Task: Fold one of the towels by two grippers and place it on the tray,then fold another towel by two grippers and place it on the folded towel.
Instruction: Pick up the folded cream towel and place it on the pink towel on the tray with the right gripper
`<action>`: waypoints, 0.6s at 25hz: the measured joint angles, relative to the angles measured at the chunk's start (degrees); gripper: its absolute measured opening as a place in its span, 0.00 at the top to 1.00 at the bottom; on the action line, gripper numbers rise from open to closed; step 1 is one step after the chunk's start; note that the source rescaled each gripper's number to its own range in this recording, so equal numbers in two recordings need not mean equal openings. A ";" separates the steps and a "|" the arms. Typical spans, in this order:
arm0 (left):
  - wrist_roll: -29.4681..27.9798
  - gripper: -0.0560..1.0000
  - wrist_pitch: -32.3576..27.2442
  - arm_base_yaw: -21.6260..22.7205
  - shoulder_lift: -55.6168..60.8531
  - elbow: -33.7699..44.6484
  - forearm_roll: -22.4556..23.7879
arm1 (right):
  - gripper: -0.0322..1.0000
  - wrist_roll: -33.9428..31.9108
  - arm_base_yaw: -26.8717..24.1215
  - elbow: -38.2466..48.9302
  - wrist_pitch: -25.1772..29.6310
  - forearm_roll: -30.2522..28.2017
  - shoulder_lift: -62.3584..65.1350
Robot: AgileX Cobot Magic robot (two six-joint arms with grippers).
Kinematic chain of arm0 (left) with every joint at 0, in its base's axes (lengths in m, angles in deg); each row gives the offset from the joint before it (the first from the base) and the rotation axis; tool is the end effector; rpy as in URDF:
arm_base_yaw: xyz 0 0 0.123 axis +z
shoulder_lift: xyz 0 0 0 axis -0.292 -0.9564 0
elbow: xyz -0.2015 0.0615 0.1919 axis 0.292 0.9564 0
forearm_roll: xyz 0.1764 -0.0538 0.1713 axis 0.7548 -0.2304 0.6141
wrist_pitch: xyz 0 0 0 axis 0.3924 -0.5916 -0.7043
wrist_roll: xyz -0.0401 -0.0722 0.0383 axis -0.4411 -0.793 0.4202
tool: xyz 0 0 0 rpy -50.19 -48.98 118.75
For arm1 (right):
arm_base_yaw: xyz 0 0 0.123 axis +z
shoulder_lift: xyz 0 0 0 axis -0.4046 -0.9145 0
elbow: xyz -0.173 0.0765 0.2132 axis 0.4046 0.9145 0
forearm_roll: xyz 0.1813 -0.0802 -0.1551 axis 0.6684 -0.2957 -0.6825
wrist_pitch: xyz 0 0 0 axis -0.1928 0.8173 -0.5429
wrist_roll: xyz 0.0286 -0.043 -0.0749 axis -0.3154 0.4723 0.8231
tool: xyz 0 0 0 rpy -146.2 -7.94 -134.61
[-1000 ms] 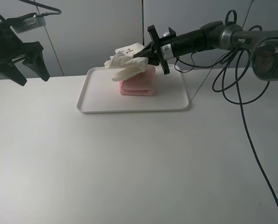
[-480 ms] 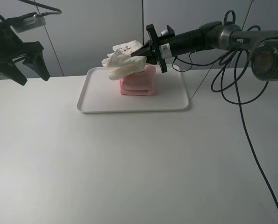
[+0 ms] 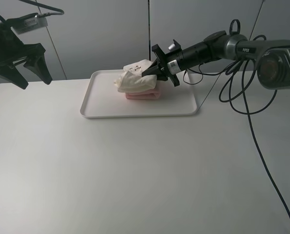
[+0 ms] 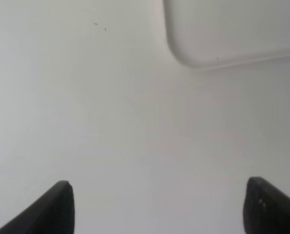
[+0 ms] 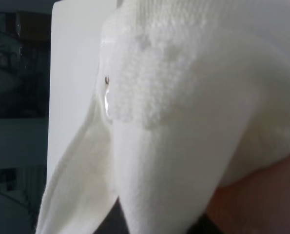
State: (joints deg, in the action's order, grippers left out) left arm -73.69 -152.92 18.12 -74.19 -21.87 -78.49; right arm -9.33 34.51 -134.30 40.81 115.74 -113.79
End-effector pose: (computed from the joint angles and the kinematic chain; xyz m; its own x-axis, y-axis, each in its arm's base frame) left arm 0.3868 -0.0147 0.2492 -0.9865 0.0715 -0.1471 0.1047 0.9671 -0.2321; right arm 0.5116 0.1738 0.0907 -0.9904 0.0403 -0.1325 -0.0962 0.4874 0.8679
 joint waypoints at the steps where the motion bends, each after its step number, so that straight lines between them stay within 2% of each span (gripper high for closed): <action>1: 0.00 0.09 0.00 0.00 0.00 0.00 0.00 | 0.84 0.23 0.00 0.00 -0.74 -0.13 0.00; 6: 0.00 0.09 0.00 0.00 0.00 0.00 0.00 | 0.83 1.02 0.00 0.00 -3.07 -3.16 0.00; 7: 0.00 0.09 0.00 0.00 0.00 0.00 0.00 | 0.78 1.02 0.00 0.00 -3.38 -3.69 0.00; 8: 0.00 0.09 0.00 0.00 0.00 0.00 0.00 | 0.70 1.07 0.08 0.00 -3.75 -4.08 0.00; 9: 0.00 0.09 0.00 0.00 0.00 0.00 0.00 | 0.57 1.18 0.08 0.00 -3.89 -4.32 0.00; 12: 0.00 0.09 0.00 0.00 0.00 0.00 0.00 | 0.15 2.30 0.12 0.00 -3.98 -3.80 0.00; 13: 0.00 0.09 0.00 0.00 0.00 0.00 0.00 | 0.06 2.97 0.12 0.00 -3.98 -3.03 0.00; 15: 0.00 0.09 0.00 0.00 0.00 0.00 0.00 | 0.01 4.26 0.12 0.00 -3.98 -2.66 0.25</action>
State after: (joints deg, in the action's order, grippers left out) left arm -73.69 -152.92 18.12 -74.19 -21.87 -78.49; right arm -5.07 34.63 -134.30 36.83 113.08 -113.54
